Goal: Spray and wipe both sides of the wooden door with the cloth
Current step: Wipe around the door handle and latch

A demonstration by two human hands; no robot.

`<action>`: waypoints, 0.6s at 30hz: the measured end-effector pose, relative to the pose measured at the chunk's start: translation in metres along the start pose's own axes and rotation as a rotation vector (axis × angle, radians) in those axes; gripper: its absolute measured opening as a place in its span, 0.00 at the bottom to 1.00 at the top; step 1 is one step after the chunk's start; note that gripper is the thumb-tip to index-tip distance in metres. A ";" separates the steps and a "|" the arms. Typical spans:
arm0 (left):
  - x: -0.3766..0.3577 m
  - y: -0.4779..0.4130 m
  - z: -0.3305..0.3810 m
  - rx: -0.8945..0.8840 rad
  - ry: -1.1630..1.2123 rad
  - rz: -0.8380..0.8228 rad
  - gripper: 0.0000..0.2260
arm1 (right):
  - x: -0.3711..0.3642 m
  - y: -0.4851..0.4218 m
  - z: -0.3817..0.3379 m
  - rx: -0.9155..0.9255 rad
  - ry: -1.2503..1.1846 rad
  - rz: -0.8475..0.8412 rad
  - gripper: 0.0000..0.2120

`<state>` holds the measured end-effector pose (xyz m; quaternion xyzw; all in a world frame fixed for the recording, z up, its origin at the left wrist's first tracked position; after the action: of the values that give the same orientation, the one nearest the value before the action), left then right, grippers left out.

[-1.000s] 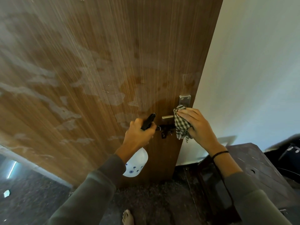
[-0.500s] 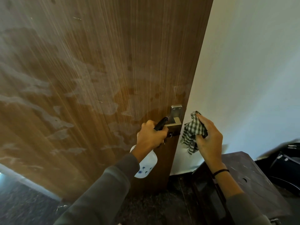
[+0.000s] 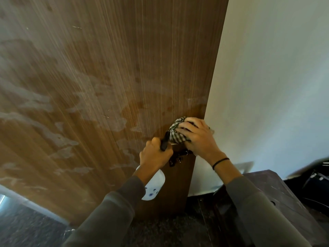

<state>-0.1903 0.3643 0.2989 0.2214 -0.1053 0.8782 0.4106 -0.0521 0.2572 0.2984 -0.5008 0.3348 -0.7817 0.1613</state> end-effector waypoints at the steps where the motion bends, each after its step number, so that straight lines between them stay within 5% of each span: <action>1: 0.002 -0.002 0.000 0.001 0.002 -0.003 0.12 | 0.000 -0.001 0.006 0.039 0.029 0.005 0.21; 3: 0.002 -0.006 0.002 -0.011 -0.042 -0.025 0.13 | -0.002 0.005 0.008 -0.043 0.041 0.058 0.22; 12: -0.001 -0.019 0.002 -0.067 -0.197 -0.049 0.10 | -0.009 0.020 -0.020 -0.939 -0.288 0.334 0.24; 18: -0.005 -0.026 -0.002 -0.063 -0.112 -0.038 0.10 | 0.002 0.018 -0.019 -0.979 -0.262 0.203 0.26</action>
<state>-0.1681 0.3779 0.2948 0.2592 -0.1517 0.8528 0.4273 -0.0716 0.2499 0.2820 -0.5765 0.6853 -0.4444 0.0234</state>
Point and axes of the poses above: each hand's wrist, its own y-axis away from the middle knuckle, its own x-axis out of the back of the hand, z = x × y, the point moved 5 cm from there along -y, towards the middle knuckle, and after that the axes turned 14 degrees about y, right-handed, at the moved point
